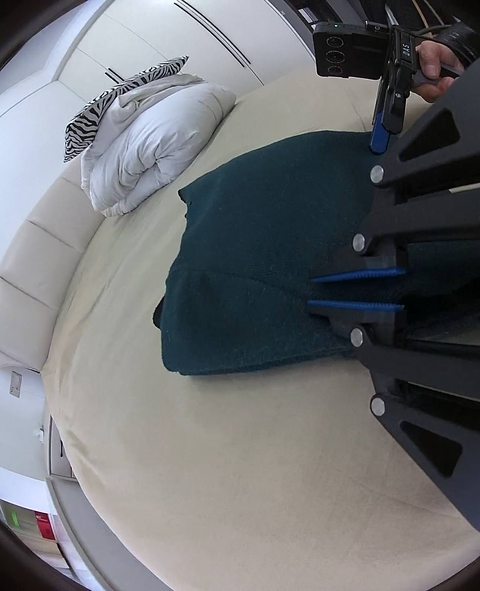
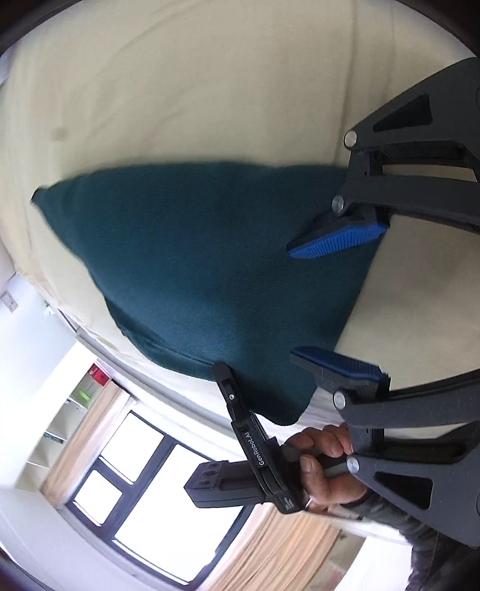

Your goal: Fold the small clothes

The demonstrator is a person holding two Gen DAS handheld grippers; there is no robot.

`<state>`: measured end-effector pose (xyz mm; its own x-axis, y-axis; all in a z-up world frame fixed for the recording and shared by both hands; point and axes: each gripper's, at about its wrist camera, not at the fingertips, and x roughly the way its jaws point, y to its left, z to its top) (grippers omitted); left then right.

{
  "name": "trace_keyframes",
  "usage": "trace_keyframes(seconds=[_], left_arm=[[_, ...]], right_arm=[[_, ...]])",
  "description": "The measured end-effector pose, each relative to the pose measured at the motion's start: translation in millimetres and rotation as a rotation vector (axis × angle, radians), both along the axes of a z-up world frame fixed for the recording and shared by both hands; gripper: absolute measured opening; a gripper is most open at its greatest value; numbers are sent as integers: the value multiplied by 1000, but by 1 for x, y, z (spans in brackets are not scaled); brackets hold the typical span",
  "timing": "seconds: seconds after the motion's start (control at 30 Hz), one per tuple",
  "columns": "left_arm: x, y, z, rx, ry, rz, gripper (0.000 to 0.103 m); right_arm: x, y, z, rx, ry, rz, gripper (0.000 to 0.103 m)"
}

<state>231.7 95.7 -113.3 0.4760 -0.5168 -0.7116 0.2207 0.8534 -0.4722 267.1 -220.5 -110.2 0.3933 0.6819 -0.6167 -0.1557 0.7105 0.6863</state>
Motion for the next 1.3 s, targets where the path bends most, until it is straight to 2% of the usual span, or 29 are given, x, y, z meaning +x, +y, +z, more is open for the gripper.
trace_keyframes(seconds=[0.07, 0.13, 0.17, 0.2, 0.23, 0.3, 0.4, 0.5, 0.57, 0.6, 0.67, 0.77, 0.87, 1.03, 1.1, 1.13, 1.23, 1.3], left_arm=[[0, 4, 4, -11, 5, 3, 13], [-5, 10, 16, 15, -11, 31, 15], [-8, 13, 24, 52, -39, 52, 20], [-9, 13, 36, 84, -82, 70, 33], [-7, 8, 46, 88, -112, 79, 46], [3, 1, 63, 58, -153, 83, 57], [29, -18, 72, 60, -183, 91, 58], [55, -39, 70, 70, -180, 81, 58], [74, -50, 60, 115, -157, 72, 59], [85, -52, 49, 152, -128, 73, 59], [103, -46, 23, 174, -54, 104, 59], [112, -31, -7, 129, -2, 115, 59], [115, -21, -14, 63, 9, 124, 60], [118, -27, -20, 82, 2, 100, 63], [117, -26, -20, 73, 1, 100, 63], [119, -26, -19, 66, 1, 99, 63], [114, -17, -14, 12, 6, 114, 63], [101, -11, -1, -12, 6, 143, 64]], right_arm=[[-7, -3, -2, 16, 22, 4, 44], [-12, -8, 2, 0, 44, 17, 44], [-10, -12, 5, -12, 57, 19, 44], [-16, -17, 13, -21, 60, 12, 46], [-19, -24, 24, -31, 43, -3, 46], [-7, -35, 39, -23, 14, -33, 48], [35, -48, 57, 55, -3, -57, 48], [77, -41, 58, 97, 7, -63, 48], [112, -31, 50, 151, 28, -31, 48], [123, -27, 46, 146, 41, -30, 48], [149, -25, 33, 147, 81, -36, 48], [172, -36, 16, 164, 121, -82, 46], [190, -48, -3, 169, 145, -111, 46], [199, -78, -33, 257, 155, -190, 41], [197, -88, -43, 281, 154, -215, 30], [193, -94, -45, 283, 157, -234, 27], [169, -110, -31, 212, 116, -272, 30], [149, -105, -8, 165, 75, -223, 33]])
